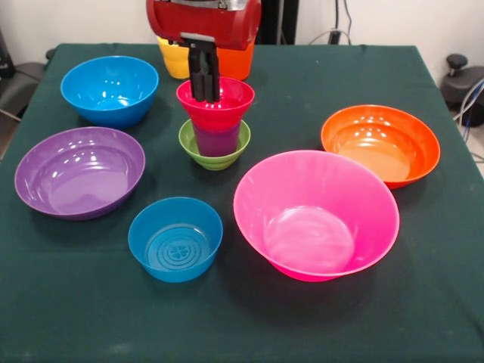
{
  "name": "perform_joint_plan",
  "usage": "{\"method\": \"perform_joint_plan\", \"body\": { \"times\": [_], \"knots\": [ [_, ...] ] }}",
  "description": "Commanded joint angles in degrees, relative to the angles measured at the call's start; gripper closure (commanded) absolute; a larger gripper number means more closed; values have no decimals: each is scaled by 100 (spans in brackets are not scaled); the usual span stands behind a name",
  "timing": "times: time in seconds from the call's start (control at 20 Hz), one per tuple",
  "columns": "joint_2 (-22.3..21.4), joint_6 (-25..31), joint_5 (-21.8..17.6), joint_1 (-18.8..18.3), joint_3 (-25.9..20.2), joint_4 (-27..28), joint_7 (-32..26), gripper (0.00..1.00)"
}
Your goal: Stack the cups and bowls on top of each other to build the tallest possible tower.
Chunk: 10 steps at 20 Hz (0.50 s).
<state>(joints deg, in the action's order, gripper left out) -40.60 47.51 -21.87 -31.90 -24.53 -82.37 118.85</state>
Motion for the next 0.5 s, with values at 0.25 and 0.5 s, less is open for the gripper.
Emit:
{"method": "perform_joint_plan", "body": {
  "times": [0.25,0.5],
  "knots": [
    [326,443,-494,160,196,-348,-664,100],
    [226,278,-492,131,188,-546,-652,100]
  ]
}}
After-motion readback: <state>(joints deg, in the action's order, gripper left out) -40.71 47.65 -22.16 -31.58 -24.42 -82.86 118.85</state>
